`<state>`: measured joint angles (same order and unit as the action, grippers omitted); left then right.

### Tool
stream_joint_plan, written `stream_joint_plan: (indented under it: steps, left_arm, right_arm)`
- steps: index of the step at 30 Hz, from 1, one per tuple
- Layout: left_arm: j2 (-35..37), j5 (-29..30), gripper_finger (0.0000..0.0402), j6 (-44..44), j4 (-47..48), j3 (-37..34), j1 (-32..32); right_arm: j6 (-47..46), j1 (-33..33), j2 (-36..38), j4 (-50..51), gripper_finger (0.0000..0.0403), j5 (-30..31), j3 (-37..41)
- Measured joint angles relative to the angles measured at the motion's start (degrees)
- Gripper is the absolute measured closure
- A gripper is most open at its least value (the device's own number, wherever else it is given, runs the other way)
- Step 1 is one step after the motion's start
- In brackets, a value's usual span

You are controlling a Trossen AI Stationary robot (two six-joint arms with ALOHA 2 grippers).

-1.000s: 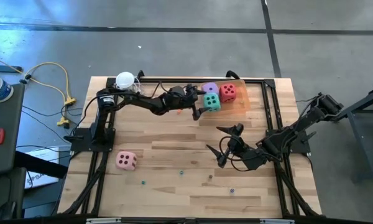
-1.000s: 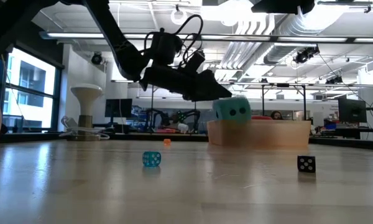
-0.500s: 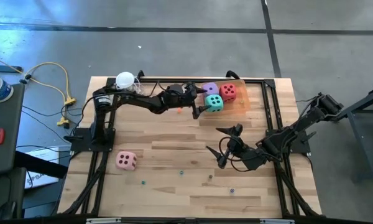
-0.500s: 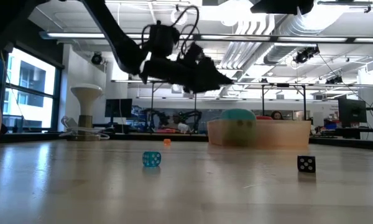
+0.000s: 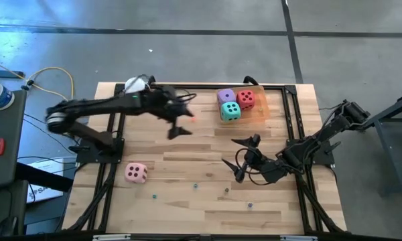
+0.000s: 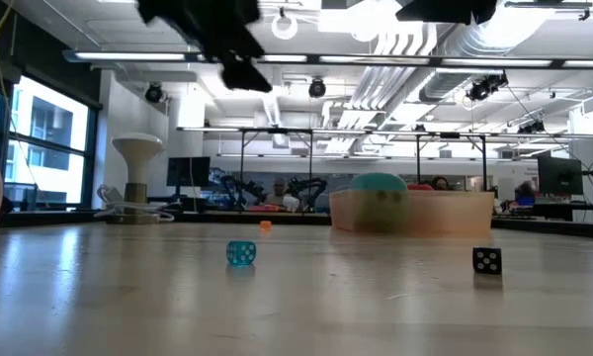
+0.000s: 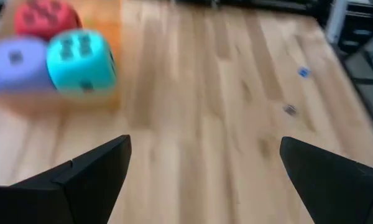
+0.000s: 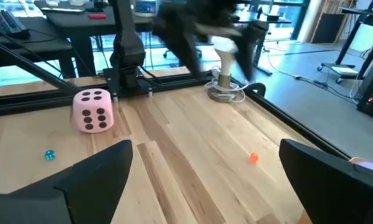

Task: Pick & Place Dice
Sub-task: Put the large pink die into the orange bin

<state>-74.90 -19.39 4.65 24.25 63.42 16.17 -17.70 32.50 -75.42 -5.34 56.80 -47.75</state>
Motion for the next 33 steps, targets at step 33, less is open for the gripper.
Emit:
stream_joint_plan:
  steps: [33]
  left_arm:
    - [10.4, 5.7, 0.0002, -2.3, 8.6, -0.1, -26.4]
  right_arm:
    - [-4.8, -9.9, 0.0, 0.8, 0.0005, -16.7, 0.0]
